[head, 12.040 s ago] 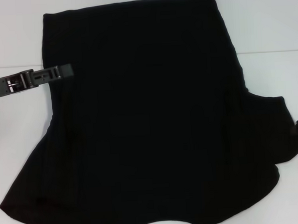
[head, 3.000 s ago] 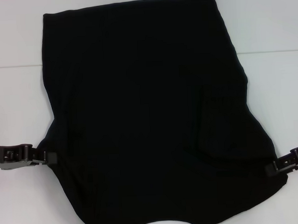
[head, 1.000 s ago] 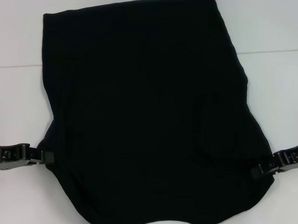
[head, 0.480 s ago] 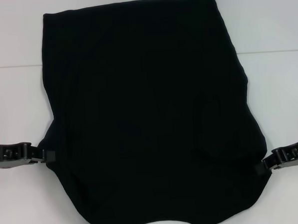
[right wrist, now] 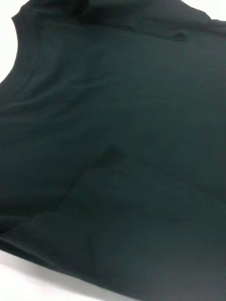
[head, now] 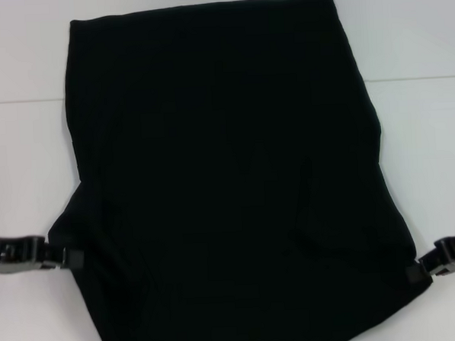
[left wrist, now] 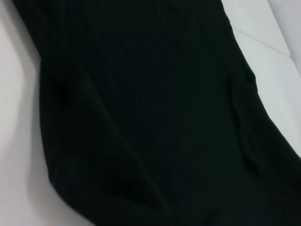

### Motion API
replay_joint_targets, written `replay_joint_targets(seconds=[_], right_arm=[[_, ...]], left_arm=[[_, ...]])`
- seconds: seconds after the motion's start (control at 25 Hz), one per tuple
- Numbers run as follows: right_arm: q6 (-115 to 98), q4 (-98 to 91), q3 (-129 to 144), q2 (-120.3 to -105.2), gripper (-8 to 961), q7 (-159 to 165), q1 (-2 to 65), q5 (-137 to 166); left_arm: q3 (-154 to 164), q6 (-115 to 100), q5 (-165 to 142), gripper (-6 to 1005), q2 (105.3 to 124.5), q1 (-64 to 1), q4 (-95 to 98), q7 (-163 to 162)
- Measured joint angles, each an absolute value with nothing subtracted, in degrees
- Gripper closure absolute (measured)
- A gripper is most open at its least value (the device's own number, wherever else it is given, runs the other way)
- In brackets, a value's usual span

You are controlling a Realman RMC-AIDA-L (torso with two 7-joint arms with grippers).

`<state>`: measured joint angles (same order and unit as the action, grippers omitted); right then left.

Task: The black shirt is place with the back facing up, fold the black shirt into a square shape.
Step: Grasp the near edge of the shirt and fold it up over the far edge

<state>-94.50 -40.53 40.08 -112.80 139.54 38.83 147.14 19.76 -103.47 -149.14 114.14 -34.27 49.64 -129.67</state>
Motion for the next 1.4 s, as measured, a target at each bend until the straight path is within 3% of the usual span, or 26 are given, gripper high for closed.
replay_joint_targets(seconds=[0.24, 0.52, 0.92, 1.16, 1.4], right_arm=[[-102.61, -49.63, 40.55, -114.86, 893, 142.37, 34.68, 149.07], [-107.47, -53.85, 40.18, -115.70, 891, 142.73, 30.83, 151.40], [-107.02, -53.53, 39.41, -114.79, 887, 141.41, 28.52, 151.79], [-102.94, -48.79, 35.52, -114.80, 885, 139.90, 32.82, 150.34], [-97.86, -44.76, 32.47, -113.88, 883, 139.30, 37.10, 145.89]], left_arm=[[20.76, -107.98, -151.47, 936, 114.75, -32.38, 51.30, -128.66], [22.24, -113.75, -151.61, 936, 116.22, -30.15, 54.33, -128.16], [25.85, -116.95, -151.52, 936, 116.89, -30.43, 55.15, -127.76], [25.85, -109.47, -151.46, 937, 116.18, -35.65, 50.44, -129.82], [26.05, -97.82, -151.49, 937, 115.19, -41.23, 45.12, -133.85]])
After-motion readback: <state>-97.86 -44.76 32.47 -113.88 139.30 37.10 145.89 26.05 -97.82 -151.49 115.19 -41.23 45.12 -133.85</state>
